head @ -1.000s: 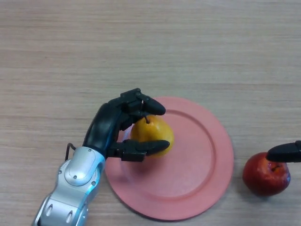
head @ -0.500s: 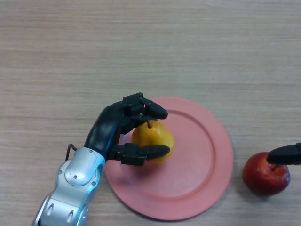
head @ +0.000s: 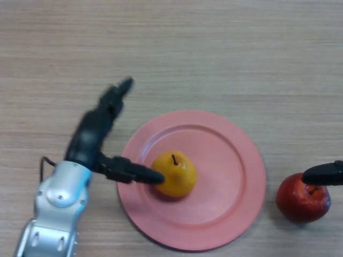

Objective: Pick up the yellow pear and place it on the plate

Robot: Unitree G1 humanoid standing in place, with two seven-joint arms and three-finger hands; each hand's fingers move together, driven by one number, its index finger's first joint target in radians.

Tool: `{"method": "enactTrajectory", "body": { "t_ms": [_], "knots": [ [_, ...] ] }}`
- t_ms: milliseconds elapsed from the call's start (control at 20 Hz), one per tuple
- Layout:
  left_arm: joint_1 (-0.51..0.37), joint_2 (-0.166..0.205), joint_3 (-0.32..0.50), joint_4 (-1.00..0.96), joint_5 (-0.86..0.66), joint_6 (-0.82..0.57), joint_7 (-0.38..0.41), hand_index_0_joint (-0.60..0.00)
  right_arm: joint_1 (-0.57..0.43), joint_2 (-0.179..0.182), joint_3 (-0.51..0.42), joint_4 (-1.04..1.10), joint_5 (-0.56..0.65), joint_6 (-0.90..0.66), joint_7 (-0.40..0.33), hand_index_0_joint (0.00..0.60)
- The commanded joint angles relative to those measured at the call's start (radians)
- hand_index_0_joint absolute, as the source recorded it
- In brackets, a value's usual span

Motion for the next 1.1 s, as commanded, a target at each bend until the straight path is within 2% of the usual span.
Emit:
{"method": "enactTrajectory", "body": {
  "t_ms": [50, 150, 250, 400, 650, 750, 850, 1100],
  "knots": [
    [-0.044, 0.036, 0.072, -0.076, -0.057, -0.164, 0.029, 0.000, -0.023, -0.022, -0.044, -0.036, 0.008, -0.132, -0.001, 0.000],
    [-0.034, 0.064, 0.121, -0.104, -0.142, -0.203, 0.040, 0.000, -0.035, -0.031, -0.040, -0.010, 0.002, -0.145, 0.003, 0.000],
    [-0.023, 0.092, 0.179, -0.153, -0.301, -0.187, 0.006, 0.000, -0.044, -0.033, -0.023, 0.034, -0.012, -0.190, 0.006, 0.000],
    [0.001, 0.122, 0.225, -0.174, -0.418, -0.167, 0.018, 0.000, -0.048, -0.030, -0.009, 0.081, -0.038, -0.238, 0.013, 0.000],
    [0.082, 0.159, 0.299, -0.236, -0.376, -0.187, -0.029, 0.000, -0.054, -0.036, 0.000, 0.132, -0.033, -0.283, 0.028, 0.000],
    [0.092, 0.163, 0.322, -0.227, -0.334, -0.231, -0.037, 0.000, -0.050, -0.038, 0.001, 0.131, -0.035, -0.281, 0.044, 0.000],
    [0.100, 0.169, 0.343, -0.255, -0.366, -0.192, -0.041, 0.000, -0.057, -0.039, 0.002, 0.130, -0.031, -0.274, 0.044, 0.000],
    [0.095, 0.179, 0.340, -0.264, -0.317, -0.190, -0.073, 0.000, -0.043, -0.038, -0.010, 0.103, -0.006, -0.231, 0.061, 0.000]
  ]
}}
